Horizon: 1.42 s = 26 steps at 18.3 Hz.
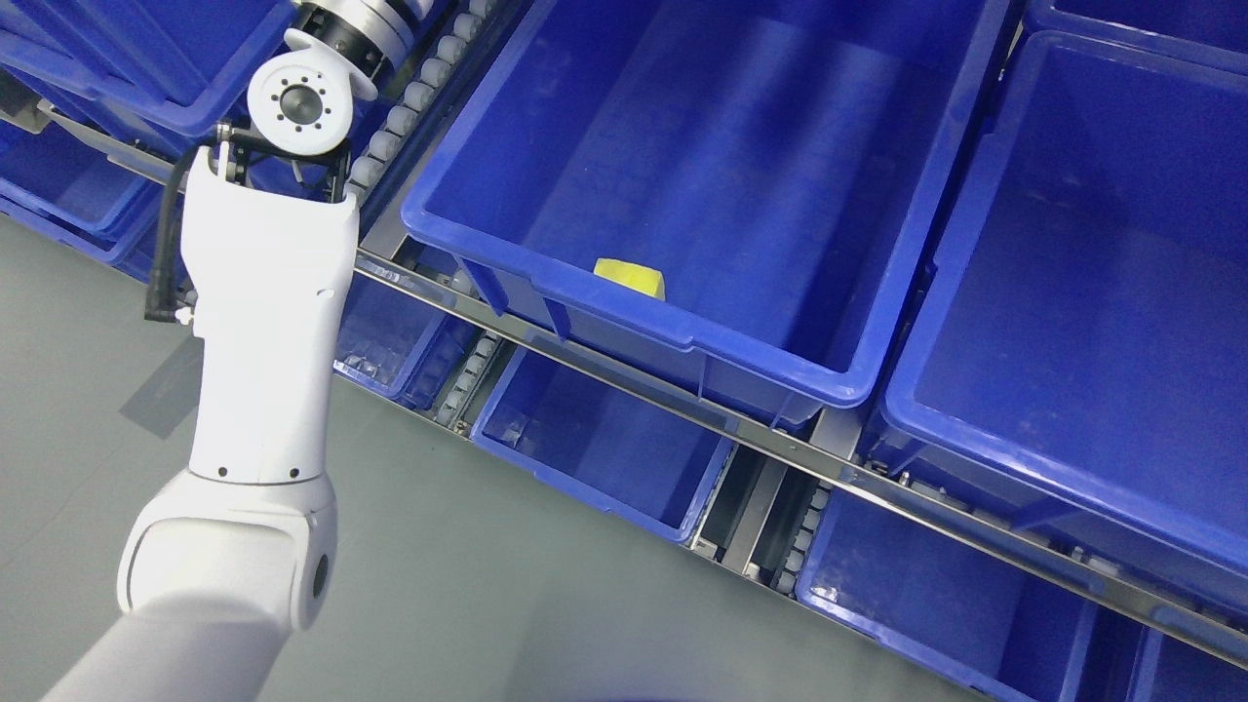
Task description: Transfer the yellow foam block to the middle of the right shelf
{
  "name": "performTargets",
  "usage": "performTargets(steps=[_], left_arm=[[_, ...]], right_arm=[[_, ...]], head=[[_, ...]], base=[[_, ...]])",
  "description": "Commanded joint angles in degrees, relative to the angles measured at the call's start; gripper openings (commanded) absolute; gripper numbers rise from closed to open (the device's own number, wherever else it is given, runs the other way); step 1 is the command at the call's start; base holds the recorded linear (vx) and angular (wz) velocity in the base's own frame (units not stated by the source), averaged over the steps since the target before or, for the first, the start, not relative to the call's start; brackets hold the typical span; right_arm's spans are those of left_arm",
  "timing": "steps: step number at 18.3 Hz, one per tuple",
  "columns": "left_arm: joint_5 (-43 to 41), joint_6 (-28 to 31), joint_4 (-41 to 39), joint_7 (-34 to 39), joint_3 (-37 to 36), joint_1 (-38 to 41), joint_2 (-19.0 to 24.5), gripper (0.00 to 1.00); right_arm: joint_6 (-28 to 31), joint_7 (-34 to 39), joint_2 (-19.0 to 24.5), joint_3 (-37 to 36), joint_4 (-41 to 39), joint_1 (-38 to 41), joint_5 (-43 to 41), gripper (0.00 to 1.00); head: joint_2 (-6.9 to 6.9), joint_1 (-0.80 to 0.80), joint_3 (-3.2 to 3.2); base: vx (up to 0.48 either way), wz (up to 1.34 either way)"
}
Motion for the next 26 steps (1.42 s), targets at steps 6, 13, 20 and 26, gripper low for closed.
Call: performTargets(steps=[6, 13, 20, 26], left_arm=[[3.7, -1.7, -2.8, 20.1, 7.3, 6.1, 1.0, 1.0], [30.4, -1.4, -7.2, 20.9, 3.8, 12.2, 1.0, 1.0], [37.2, -9.7, -9.3, 21.0, 2.8, 20.5, 1.0, 1.0], [37.2, -10.5, -19.5, 24.3, 3.5, 31.5, 1.0, 1.0]], right_arm=[[0.0, 0.0, -1.0, 0.0, -1.0, 0.1, 0.2, 1.0], [0.0, 0.0, -1.0, 0.0, -1.0, 0.1, 0.2, 1.0], [0.0, 0.0, -1.0, 0.0, -1.0, 0.1, 0.2, 1.0], [0.0, 0.0, -1.0, 0.0, -1.0, 0.1, 0.2, 1.0]], head=[[0.0, 0.0, 0.0], [0.0, 0.0, 0.0], [0.0, 0.0, 0.0], [0.0, 0.0, 0.0]], base=[[0.0, 0.0], [0.0, 0.0], [0.0, 0.0], [0.0, 0.0]])
